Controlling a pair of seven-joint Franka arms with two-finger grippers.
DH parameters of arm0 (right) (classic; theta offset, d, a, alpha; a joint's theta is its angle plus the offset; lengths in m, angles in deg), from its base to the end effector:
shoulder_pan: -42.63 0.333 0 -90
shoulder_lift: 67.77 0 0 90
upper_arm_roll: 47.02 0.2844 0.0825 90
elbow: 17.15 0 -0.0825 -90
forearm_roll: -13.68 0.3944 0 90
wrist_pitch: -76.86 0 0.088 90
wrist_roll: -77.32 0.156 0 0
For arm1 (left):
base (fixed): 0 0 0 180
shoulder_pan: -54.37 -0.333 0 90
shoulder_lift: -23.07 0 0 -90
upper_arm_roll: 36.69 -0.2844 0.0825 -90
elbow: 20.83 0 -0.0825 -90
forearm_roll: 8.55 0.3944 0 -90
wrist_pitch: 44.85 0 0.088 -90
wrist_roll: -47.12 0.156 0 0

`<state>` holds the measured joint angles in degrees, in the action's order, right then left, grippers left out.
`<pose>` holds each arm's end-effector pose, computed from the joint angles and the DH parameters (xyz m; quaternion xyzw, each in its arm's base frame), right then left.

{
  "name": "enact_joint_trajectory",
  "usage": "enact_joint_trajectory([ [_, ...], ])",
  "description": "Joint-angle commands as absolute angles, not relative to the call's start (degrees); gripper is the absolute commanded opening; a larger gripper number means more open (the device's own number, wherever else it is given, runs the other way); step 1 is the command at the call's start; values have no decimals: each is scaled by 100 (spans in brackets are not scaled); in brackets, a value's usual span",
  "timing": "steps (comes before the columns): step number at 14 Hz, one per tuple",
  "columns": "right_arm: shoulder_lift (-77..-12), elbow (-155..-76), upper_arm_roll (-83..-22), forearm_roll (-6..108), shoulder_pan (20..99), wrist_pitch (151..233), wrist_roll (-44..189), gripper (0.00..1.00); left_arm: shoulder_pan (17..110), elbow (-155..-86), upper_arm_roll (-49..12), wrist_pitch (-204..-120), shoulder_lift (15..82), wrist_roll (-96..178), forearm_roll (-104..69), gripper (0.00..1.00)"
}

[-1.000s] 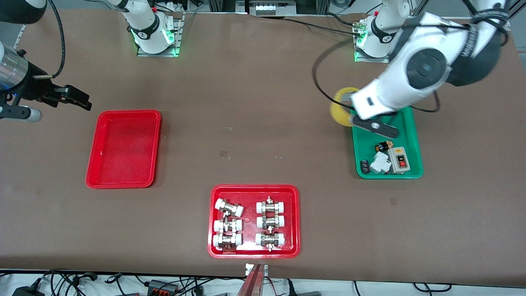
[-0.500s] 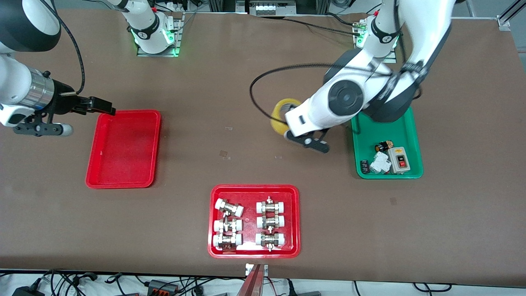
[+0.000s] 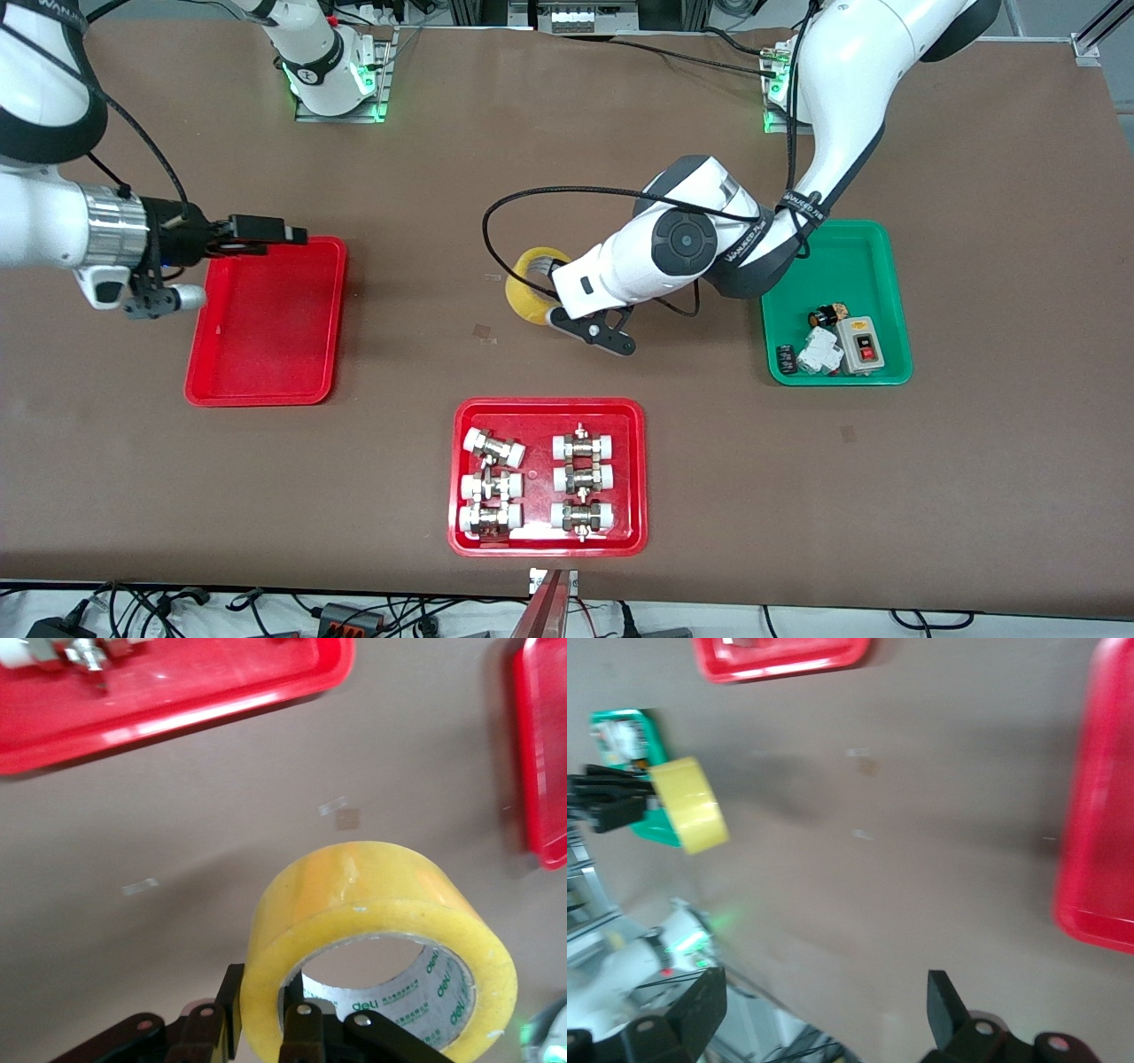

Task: Left arm passes tape to right arm into tray
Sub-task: 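Carry the tape with the left gripper while the right gripper reaches toward it, then grasp the tape with the right gripper beside the left gripper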

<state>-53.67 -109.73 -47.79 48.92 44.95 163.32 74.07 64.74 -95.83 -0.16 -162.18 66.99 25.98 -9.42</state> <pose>0.5851 0.1093 0.4058 -0.9394 -0.0046 0.1628 0.3016 0.5619 -0.4745 0.2878 0.9658 -0.1353 -0.0748 0.2081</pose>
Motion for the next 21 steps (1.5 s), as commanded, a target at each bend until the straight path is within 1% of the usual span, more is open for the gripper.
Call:
enact_joint_trajectory([
  [1,-5082,-10900,-4720,5515,4613,16570,7231,100,6588,-9334,4,-16568,6947,2559,-1364,0],
  [7,-4537,-10900,-4711,5885,5615,18002,6941,100,6896,-9334,-119,-17544,7202,2419,-1409,0],
  [11,-4229,-10900,-4720,5895,5994,18714,6932,100,6984,-9360,-127,-18054,7220,1963,-1400,0],
  [14,-4123,-10900,-4720,5903,6222,19067,6853,100,6984,-9378,-127,-18064,7211,1944,-1400,0],
  [19,-4053,-10900,-4720,5868,6302,19225,6818,100,6975,-9387,-127,-18064,7220,1979,-1383,0],
  [20,-4044,-10900,-4720,5868,6311,19243,6818,98,6975,-9387,-127,-18064,7220,1988,-1383,0],
  [21,-4044,-10900,-4720,5860,6319,19243,6809,83,6975,-9387,-127,-18064,7211,1979,-1391,0],
])
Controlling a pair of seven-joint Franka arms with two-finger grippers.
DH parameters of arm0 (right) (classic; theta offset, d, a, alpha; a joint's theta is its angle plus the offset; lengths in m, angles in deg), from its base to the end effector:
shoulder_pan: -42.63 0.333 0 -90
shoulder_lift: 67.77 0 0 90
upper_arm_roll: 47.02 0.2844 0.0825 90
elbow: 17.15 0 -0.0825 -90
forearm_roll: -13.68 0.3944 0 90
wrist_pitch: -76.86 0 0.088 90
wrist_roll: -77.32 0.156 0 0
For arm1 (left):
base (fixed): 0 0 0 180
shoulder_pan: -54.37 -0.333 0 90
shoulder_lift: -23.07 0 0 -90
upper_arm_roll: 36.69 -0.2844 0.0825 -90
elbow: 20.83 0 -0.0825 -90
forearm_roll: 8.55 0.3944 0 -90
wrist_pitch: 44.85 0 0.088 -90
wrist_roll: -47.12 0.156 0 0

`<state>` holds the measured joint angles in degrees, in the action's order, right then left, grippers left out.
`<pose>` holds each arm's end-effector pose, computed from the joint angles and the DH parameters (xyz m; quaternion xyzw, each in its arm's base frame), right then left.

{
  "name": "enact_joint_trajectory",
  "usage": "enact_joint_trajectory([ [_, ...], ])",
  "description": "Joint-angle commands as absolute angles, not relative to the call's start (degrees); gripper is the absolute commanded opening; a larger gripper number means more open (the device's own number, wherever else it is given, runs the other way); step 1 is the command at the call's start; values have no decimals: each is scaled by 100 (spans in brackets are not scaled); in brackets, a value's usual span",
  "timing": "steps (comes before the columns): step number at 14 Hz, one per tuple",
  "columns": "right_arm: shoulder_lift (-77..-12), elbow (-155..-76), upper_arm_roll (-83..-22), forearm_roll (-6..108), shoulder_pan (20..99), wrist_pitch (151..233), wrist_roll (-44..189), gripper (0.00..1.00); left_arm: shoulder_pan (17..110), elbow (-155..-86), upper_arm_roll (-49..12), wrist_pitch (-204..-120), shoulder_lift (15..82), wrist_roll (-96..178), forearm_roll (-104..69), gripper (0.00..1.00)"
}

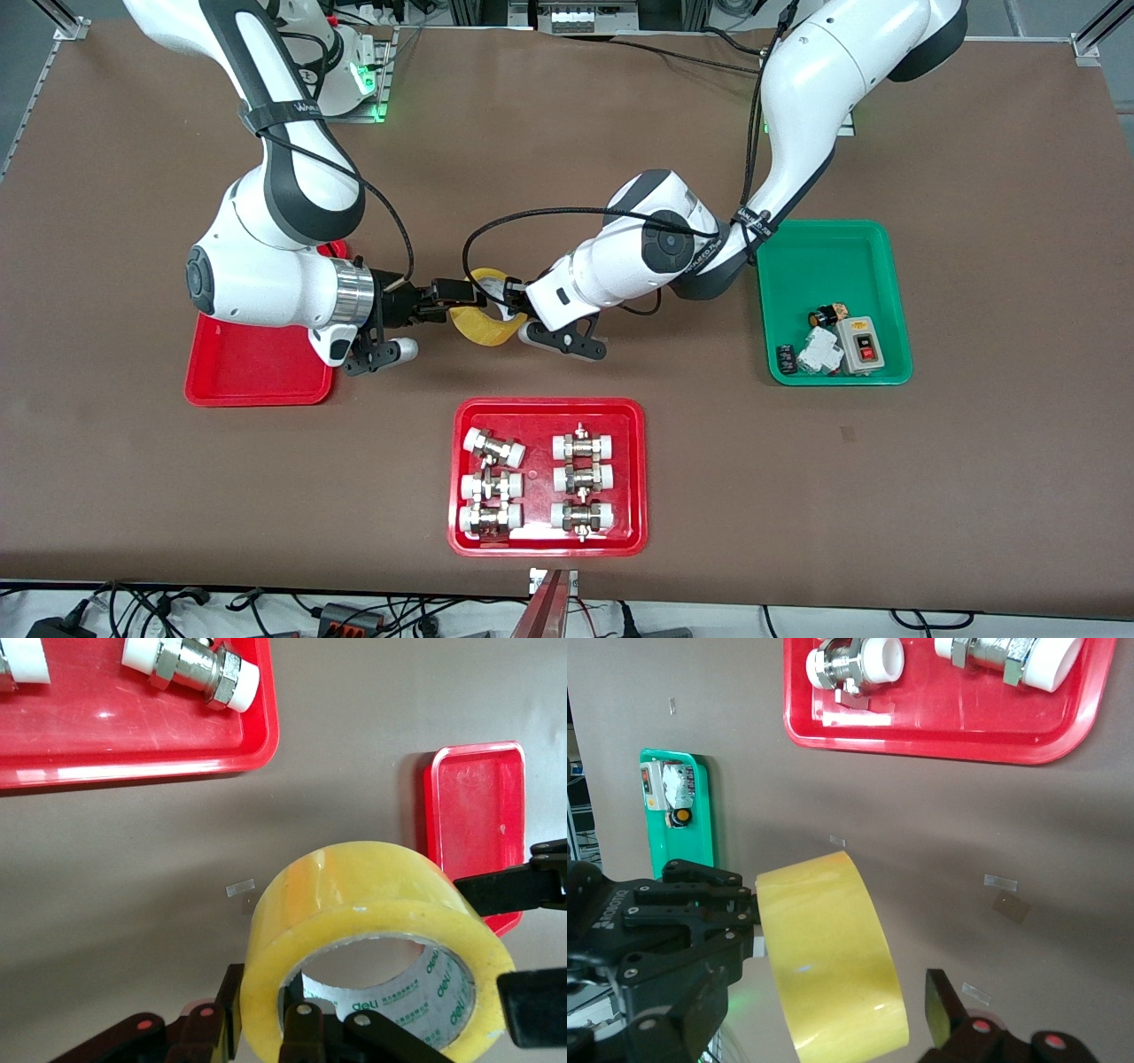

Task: Left arm passes tape to right arm into tray
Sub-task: 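Grasp the tape with the right gripper beside the left gripper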

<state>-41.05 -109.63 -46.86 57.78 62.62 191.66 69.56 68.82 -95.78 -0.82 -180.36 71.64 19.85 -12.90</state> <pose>0.6098 0.3012 0.2931 -0.9397 -0.0578 0.0716 0.3293 0.5684 -0.5252 0.2660 0.9551 -0.0491 -0.0172 0.2916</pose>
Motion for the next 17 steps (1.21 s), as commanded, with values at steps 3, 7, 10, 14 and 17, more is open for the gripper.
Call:
enact_joint_trajectory([
  [3,-4044,-10909,-4720,5877,6311,19243,6686,31,6940,-9387,-127,-18064,7211,1953,-1392,0],
  [7,-4044,-10909,-4720,5868,6311,19235,6633,0,6940,-9387,-119,-18064,7211,1935,-1400,0],
  [10,-4044,-10891,-4720,5851,6311,19217,6633,0,6931,-9378,-127,-18055,7211,1926,-1400,0],
  [14,-4053,-10874,-4720,5824,6302,19208,6633,0,6660,-9404,-110,-18003,7019,1979,-1356,100],
  [17,-4053,-10786,-4737,5816,6258,19182,6633,0,6220,-9509,-144,-17418,6642,2198,-1225,100],
])
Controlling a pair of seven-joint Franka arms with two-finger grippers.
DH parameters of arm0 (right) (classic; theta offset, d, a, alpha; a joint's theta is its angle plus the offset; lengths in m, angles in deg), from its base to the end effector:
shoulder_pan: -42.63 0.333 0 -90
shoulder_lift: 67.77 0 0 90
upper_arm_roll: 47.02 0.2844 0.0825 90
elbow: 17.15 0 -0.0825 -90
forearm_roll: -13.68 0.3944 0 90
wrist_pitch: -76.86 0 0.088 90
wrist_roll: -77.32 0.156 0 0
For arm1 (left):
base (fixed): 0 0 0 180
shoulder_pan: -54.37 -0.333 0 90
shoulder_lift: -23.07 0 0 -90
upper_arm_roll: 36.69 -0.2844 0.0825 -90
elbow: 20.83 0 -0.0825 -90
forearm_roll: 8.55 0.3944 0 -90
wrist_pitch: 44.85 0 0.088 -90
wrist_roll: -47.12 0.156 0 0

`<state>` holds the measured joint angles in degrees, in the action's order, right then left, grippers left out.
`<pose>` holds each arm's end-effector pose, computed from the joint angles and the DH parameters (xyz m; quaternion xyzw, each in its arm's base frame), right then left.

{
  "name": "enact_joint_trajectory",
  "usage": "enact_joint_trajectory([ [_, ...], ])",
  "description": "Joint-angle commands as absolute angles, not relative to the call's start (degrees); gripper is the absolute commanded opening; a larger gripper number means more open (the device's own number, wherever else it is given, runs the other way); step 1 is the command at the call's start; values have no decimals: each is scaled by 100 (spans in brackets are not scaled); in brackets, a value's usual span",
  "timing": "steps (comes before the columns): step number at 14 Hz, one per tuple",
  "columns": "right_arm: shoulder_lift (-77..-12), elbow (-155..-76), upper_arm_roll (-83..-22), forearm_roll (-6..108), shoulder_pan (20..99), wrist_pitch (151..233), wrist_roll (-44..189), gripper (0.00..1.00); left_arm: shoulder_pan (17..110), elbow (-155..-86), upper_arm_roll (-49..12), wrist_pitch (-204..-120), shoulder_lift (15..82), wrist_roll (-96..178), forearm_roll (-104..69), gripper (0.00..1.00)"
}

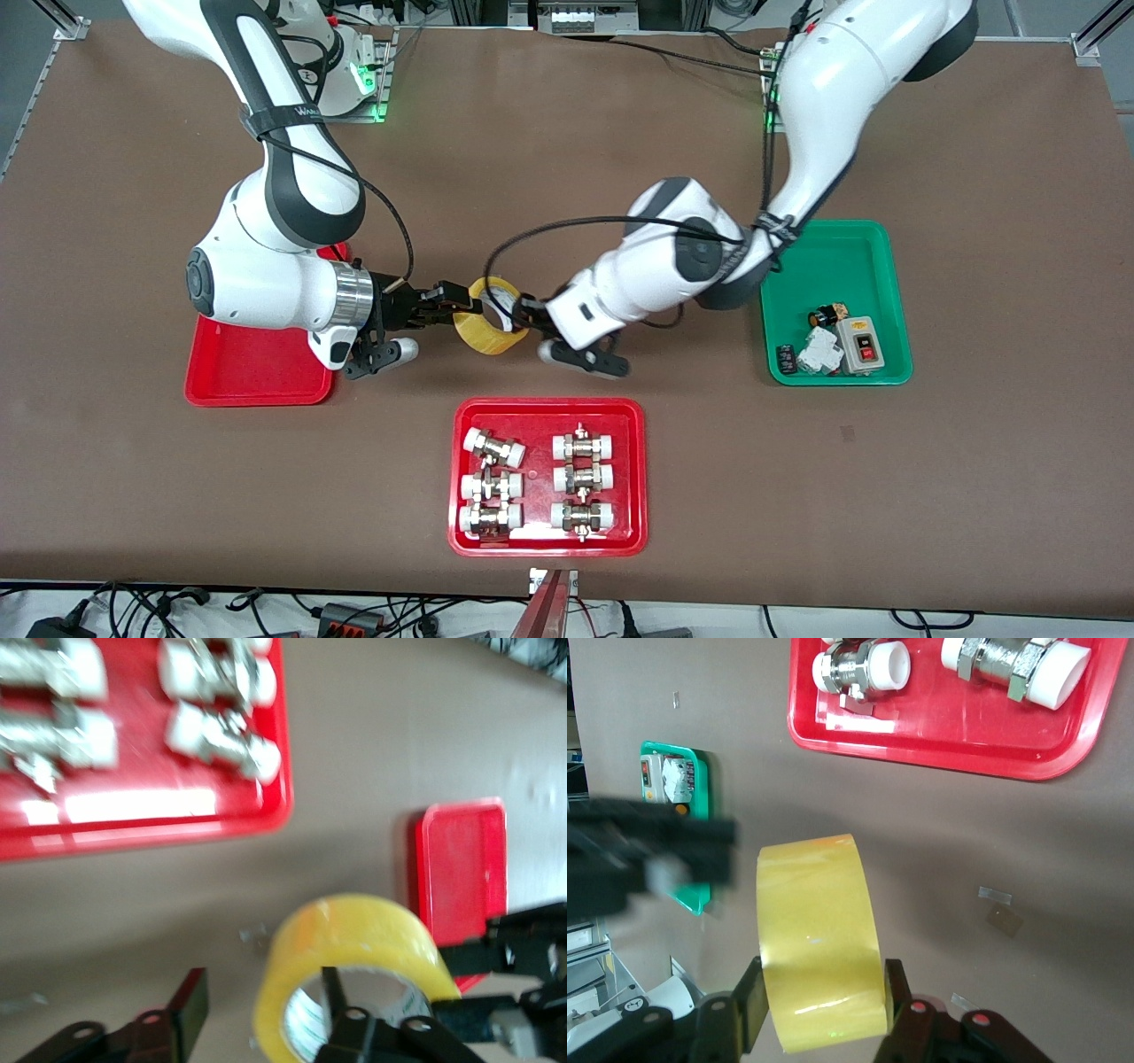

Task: Left arm passes tape to right arm into tray
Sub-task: 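Carry the tape with the right gripper while the left gripper withdraws, then lower the tape into the empty red tray and open the right gripper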

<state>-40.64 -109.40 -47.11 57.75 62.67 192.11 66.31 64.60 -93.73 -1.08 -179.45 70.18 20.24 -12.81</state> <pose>0.6128 0.2992 0.2903 -0.9388 -0.0814 0.0592 0.3294 0.6172 -0.4778 0.2973 0.9545 -0.0184 0.0159 0.2971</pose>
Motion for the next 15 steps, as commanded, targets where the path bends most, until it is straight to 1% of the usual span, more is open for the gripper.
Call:
enact_joint_trajectory([
  [1,-4079,-10786,-4781,5798,6232,19156,6598,0,6132,-9510,-215,-16839,6387,2268,-790,100],
  [2,-4096,-10803,-4790,5772,6075,19016,6441,0,6001,-9492,-172,-16407,6141,2269,-246,100],
  [3,-4097,-10795,-4790,5754,5891,18754,6344,0,5825,-9492,-163,-16107,5947,2260,-66,100],
  [5,-4114,-10786,-4790,5684,5426,18253,5993,0,5299,-9457,-110,-15414,5674,2269,-56,100],
  [8,-4088,-10803,-4790,5298,4556,17418,5282,0,4885,-9448,-128,-14235,5235,2269,-20,100],
  [11,-4035,-10865,-4790,4920,3799,16846,4693,0,4402,-9422,-154,-13225,5023,2295,6,100],
  [13,-3886,-10865,-4790,4893,3412,16573,4157,0,4216,-9422,-198,-12722,4821,2278,23,100],
  [15,-3597,-10865,-4790,4884,3043,16397,3577,0,4058,-9422,-259,-12589,4785,2295,286,100],
])
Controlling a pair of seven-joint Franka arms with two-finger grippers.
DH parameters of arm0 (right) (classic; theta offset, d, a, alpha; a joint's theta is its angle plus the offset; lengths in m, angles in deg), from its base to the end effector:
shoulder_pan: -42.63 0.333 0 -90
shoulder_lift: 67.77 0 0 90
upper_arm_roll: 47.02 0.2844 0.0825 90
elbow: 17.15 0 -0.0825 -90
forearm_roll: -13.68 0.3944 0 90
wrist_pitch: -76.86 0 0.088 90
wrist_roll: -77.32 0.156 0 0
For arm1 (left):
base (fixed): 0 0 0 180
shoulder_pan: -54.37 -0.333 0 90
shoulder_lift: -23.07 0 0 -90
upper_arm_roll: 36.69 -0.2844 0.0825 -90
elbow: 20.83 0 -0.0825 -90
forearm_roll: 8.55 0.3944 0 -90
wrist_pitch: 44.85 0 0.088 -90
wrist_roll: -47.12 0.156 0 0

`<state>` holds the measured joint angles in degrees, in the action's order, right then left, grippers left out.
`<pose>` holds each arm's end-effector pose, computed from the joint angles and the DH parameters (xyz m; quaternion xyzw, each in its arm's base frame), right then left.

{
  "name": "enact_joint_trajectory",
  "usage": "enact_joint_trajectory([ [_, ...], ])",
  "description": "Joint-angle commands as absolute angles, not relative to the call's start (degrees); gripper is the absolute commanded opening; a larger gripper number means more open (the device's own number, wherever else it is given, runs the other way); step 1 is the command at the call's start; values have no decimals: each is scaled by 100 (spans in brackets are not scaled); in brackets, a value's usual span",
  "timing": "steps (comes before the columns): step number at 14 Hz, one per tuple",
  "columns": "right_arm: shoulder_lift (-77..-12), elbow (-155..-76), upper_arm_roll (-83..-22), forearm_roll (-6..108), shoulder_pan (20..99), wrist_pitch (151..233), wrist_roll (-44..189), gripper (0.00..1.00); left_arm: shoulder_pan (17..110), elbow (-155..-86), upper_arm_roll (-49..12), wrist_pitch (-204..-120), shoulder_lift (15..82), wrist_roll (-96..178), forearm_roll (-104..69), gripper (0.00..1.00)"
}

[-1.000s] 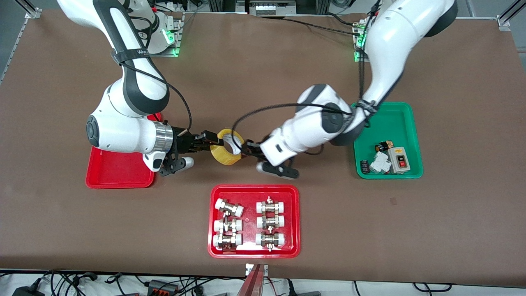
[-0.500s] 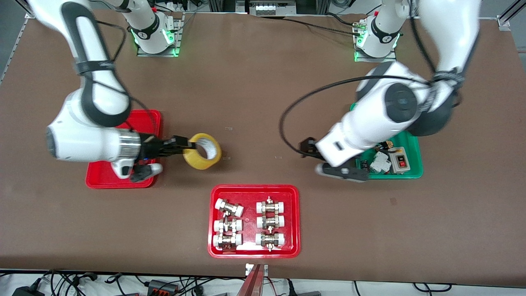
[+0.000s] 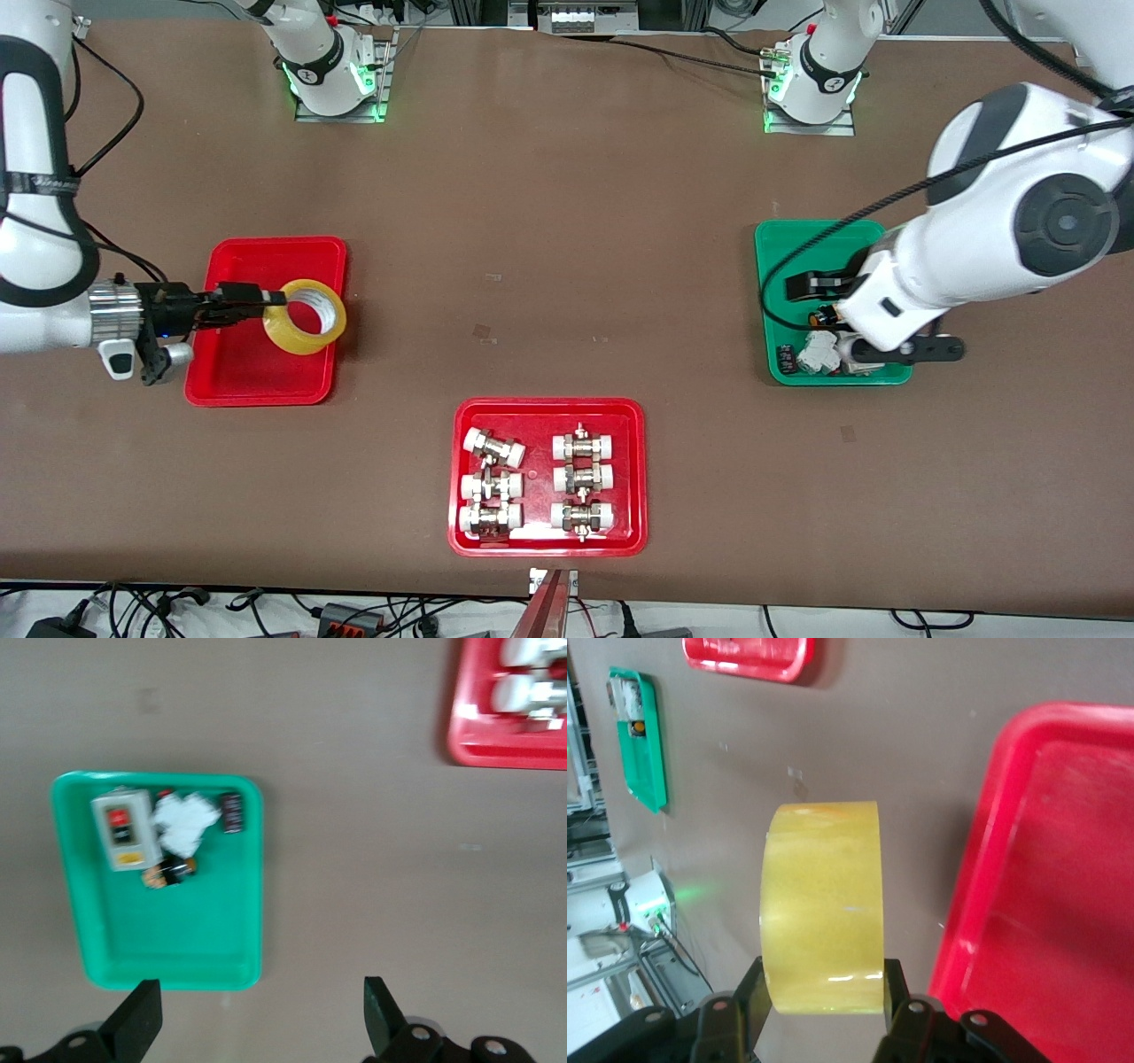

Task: Left arm passes tape to right arm into tray
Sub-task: 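Lower the tape into the empty red tray and open the right gripper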

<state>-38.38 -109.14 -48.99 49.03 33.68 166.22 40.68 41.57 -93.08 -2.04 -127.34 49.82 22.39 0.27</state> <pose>0.6043 -0.0228 0.2498 -0.9134 -0.1258 0.1256 0.3662 0.6209 -0.1562 0.4341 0.9923 0.0387 -0.1176 0.0086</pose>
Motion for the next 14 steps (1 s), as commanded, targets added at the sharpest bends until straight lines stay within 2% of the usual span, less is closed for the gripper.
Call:
enact_joint_trajectory([
  [1,-3456,-10865,-4790,4884,2919,16344,3348,0,3935,-9422,-207,-12580,4785,2304,365,100],
  [5,-3034,-10856,-4790,4867,2514,16325,2617,0,3926,-9650,-207,-12597,4557,2330,410,100],
  [9,-2665,-10830,-4790,4787,2382,16396,2029,0,3828,-9589,-250,-12562,4469,3207,410,100],
  [10,-2577,-10812,-4790,4779,2382,16413,1914,4,3820,-9580,-277,-12553,4460,3244,410,100],
  [12,-2541,-10803,-4790,4525,2391,16570,1808,43,3733,-9545,-277,-12553,4469,3288,401,100],
  [13,-2541,-10803,-4781,4393,2417,16772,1747,69,3645,-9545,-268,-12562,4469,3323,384,100],
  [14,-2541,-10812,-4781,4305,2435,16896,1581,100,3540,-9536,-259,-12562,4478,3428,332,100],
])
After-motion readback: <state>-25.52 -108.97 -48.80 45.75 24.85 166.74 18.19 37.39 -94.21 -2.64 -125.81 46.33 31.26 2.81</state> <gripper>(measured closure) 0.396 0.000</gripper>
